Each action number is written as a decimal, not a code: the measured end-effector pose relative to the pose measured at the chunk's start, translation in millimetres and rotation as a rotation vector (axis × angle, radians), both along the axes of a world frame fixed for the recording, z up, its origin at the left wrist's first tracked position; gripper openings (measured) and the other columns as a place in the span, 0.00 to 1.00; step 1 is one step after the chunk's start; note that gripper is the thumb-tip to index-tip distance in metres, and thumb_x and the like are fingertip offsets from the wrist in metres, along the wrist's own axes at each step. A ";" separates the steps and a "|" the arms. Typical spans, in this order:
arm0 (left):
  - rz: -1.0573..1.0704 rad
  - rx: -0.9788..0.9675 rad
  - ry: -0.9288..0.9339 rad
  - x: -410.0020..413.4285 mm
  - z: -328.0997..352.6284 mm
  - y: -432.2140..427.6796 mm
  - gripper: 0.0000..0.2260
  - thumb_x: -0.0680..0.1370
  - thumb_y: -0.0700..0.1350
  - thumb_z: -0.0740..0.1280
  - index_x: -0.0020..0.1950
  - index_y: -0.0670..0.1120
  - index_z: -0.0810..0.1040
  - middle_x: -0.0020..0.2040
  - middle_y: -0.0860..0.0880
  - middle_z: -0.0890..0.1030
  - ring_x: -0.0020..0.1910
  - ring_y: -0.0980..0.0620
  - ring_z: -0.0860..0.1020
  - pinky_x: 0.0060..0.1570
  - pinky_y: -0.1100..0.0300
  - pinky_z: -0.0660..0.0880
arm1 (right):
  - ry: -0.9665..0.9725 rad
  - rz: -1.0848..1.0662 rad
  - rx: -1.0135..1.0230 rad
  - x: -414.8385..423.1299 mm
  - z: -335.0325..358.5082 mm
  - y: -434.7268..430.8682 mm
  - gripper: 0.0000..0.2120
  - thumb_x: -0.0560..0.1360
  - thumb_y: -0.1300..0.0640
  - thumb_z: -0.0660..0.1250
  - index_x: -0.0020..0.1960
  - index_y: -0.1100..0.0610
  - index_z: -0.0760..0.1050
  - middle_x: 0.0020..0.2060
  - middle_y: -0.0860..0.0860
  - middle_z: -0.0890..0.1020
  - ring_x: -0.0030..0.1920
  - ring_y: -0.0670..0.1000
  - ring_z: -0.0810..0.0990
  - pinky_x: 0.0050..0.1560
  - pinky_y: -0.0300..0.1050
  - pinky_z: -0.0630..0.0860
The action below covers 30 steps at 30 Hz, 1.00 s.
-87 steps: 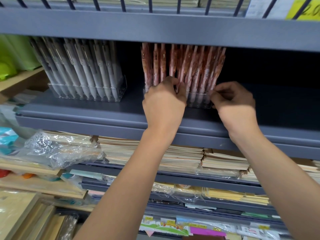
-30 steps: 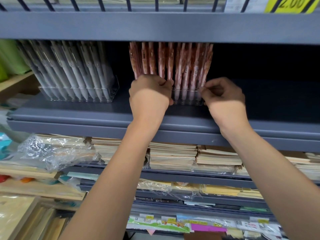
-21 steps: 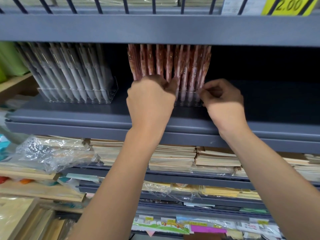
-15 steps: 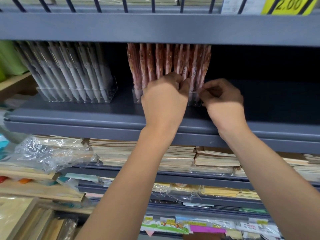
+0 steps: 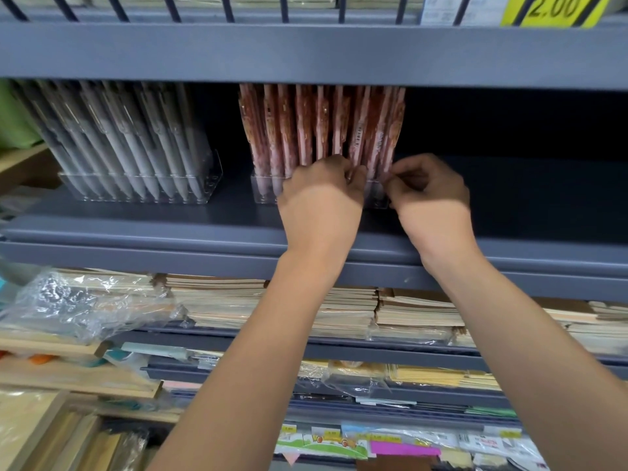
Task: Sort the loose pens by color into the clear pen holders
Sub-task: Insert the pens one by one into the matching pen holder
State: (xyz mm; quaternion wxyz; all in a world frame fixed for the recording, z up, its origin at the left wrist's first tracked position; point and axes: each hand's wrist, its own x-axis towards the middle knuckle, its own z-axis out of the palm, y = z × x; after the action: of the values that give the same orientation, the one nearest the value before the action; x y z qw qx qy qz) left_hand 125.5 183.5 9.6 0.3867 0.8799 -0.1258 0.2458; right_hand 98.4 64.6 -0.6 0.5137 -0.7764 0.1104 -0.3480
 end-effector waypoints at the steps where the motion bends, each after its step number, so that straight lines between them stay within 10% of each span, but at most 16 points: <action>1: 0.007 0.020 -0.002 0.0 0.1 0.2 0.14 0.80 0.56 0.64 0.47 0.49 0.84 0.35 0.45 0.84 0.40 0.41 0.83 0.42 0.50 0.79 | 0.001 -0.001 -0.001 -0.2 0.1 0.1 0.08 0.72 0.61 0.68 0.42 0.49 0.78 0.38 0.46 0.83 0.41 0.48 0.82 0.47 0.48 0.81; 30: 0.061 0.071 -0.136 -6.5 2.3 -3.7 0.12 0.81 0.50 0.62 0.48 0.46 0.81 0.38 0.42 0.83 0.40 0.36 0.80 0.36 0.51 0.76 | 0.036 -0.014 -0.002 -0.7 1.4 -0.4 0.06 0.72 0.61 0.68 0.45 0.51 0.79 0.38 0.44 0.83 0.41 0.45 0.82 0.45 0.43 0.80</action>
State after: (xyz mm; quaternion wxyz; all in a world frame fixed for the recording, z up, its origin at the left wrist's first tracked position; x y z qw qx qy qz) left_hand 119.1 179.7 11.9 0.3381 0.8778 -0.1334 0.3121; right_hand 97.7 64.2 0.8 0.5084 -0.7822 0.1249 -0.3378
